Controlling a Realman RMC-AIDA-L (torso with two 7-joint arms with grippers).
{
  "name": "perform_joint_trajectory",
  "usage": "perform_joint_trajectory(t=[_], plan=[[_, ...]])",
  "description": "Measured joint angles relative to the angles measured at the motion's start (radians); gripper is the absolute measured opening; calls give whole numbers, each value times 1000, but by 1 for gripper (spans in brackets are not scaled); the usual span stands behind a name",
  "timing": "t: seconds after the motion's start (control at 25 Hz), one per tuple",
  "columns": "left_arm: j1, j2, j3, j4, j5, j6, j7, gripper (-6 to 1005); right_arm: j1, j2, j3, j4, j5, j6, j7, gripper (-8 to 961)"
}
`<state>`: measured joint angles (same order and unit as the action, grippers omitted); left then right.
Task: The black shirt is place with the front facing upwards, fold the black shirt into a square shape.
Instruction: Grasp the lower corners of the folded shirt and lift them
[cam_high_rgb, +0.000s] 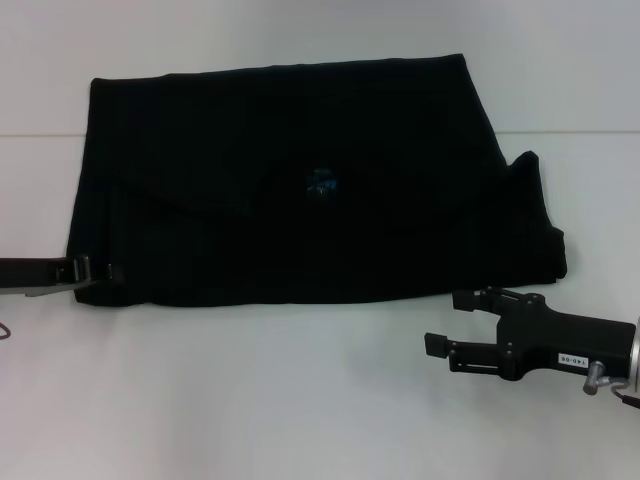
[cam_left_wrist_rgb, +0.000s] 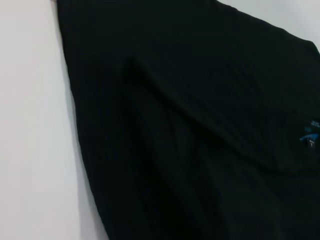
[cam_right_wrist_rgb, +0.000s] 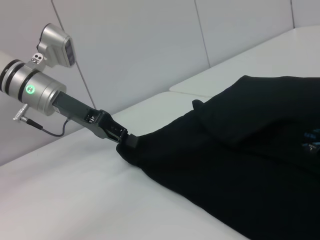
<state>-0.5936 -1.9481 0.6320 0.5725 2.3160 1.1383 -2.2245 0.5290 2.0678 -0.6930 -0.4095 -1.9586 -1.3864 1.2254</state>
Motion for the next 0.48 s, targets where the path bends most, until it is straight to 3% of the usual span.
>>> perform_joint_trajectory(t=[0.12,0.28,0.48], plan=[[-3,0,0,0,1,1,1,143,-1,-1,1,0,2,-1,4,911],[-8,0,0,0,2,5,5,62,-1,-12,20,-2,6,2,43,911],[-8,1,0,0,3,8,7,21,-1,-48,65,-24,2,37,223,911]])
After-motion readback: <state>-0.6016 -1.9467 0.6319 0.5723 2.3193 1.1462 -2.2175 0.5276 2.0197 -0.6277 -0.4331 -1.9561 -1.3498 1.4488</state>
